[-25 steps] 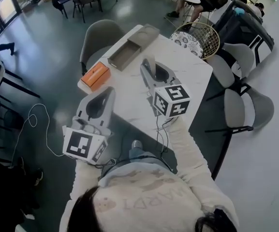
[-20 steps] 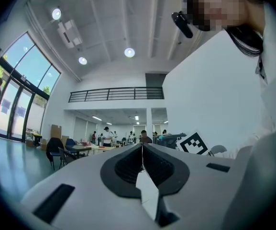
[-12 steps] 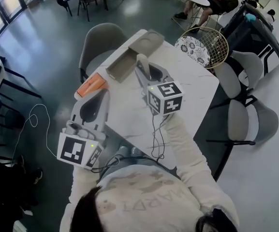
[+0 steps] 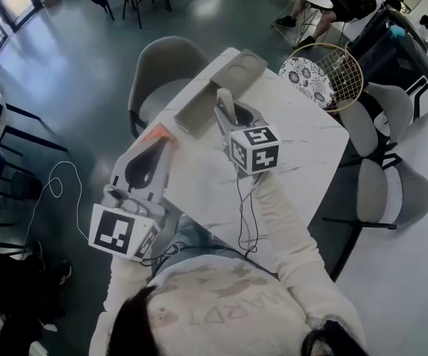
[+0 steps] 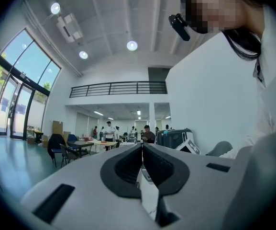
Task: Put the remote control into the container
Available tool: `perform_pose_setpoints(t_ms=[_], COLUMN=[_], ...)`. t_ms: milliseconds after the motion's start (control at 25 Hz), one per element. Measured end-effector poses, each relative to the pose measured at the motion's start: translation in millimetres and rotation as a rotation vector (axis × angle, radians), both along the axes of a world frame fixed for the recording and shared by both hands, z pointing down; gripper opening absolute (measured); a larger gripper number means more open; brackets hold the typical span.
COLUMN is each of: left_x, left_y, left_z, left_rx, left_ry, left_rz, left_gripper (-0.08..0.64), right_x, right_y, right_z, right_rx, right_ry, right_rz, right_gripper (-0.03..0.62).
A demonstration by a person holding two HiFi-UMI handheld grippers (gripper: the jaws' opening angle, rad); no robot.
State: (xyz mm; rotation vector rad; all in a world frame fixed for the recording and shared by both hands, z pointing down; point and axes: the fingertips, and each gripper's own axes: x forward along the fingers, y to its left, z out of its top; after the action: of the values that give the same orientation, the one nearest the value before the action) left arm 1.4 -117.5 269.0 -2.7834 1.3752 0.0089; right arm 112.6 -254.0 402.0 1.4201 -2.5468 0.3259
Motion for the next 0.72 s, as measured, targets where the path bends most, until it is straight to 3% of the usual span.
perform_pose_setpoints(t_ms=[720], left_x=[-56.1], left_y=[-71.7], left_z=[25.0], left_rx=[-0.05], left_ry=[0.025], left_rz=[0.058], left_gripper=[0.015], right_x=[-44.6], right_y=[-87.9], right_z=[81.3], right_rx=[-0.147], right_ry=[0.198], right_rz=[0.032], right_gripper=[0.119])
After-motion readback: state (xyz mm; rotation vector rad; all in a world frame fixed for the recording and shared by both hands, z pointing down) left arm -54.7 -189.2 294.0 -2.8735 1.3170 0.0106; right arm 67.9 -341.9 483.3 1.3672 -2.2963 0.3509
